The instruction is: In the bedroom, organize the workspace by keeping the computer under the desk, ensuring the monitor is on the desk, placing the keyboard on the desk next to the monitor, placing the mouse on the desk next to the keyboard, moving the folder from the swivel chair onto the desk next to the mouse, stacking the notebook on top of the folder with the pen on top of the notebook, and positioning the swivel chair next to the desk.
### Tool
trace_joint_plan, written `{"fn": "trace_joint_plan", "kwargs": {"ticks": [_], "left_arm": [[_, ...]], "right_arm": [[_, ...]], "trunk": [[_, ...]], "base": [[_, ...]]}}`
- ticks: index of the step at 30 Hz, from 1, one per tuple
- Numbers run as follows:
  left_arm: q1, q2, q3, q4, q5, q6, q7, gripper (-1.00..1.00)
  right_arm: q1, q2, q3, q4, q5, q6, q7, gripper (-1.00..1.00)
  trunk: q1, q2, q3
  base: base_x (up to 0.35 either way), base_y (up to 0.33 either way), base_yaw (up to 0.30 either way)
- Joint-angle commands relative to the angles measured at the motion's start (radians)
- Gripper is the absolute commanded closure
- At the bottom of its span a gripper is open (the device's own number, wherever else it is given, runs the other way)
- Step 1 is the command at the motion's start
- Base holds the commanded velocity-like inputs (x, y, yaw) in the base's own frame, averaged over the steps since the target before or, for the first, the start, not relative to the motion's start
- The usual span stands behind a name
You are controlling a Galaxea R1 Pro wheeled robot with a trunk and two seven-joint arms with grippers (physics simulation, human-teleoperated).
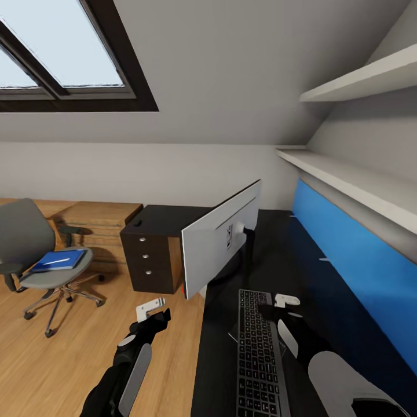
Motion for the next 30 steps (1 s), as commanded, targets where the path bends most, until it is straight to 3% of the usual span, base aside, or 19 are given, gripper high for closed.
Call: {"fn": "trace_joint_plan", "kwargs": {"ticks": [1,11,30], "left_arm": [[-0.001,0.0,-0.002,-0.002,0.011,0.003,0.009,-1.0],[-0.003,0.0,-0.002,-0.056,0.011,0.003,0.009,-1.0],[-0.004,0.0,-0.001,-0.113,0.012,0.005,0.009,-1.0]], "right_arm": [[0.0,0.001,-0.002,0.001,-0.008,0.005,-0.003,-1.0],[-0.002,0.003,-0.002,0.046,0.035,0.001,-0.003,-1.0],[-0.002,0.003,-0.002,0.047,0.041,0.0,-0.003,-1.0]], "trunk": [[0.004,-0.009,-0.005],[0.043,-0.079,-0.036],[0.115,-0.212,-0.096]], "base": [[0.0,0.0,0.0],[0.0,0.0,0.0],[0.0,0.0,0.0]]}}
